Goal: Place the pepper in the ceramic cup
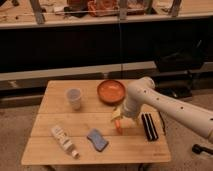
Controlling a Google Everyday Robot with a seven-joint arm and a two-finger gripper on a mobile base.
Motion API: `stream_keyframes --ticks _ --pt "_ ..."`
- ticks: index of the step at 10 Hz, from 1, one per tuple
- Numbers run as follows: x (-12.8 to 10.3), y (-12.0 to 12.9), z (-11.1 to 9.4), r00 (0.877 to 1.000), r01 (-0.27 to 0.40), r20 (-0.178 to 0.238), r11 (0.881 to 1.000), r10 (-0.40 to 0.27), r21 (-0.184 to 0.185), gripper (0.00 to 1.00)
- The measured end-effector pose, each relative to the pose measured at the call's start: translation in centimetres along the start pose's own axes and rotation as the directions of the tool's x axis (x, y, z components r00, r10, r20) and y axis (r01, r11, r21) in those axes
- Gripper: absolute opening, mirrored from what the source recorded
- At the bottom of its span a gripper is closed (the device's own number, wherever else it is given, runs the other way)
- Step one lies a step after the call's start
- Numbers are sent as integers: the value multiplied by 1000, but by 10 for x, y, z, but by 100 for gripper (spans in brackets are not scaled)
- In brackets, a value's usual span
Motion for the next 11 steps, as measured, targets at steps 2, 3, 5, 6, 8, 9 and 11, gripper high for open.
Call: stream_keyframes --ticks 2,3,5,6,8,9,11 --pt "4 11 9 1000 19 21 999 -18 -36 80" --pt "10 14 16 999 23 34 998 -21 -57 80" --pt "18 19 22 999 23 34 996 -20 -83 80" --pt "27 25 24 1000 13 27 994 -11 -104 80" --pt "45 28 29 1000 8 20 991 -5 -131 80" --pt "55 26 30 1000 11 12 990 -9 -140 80" --pt "67 24 31 1000 11 -7 990 -12 -140 80"
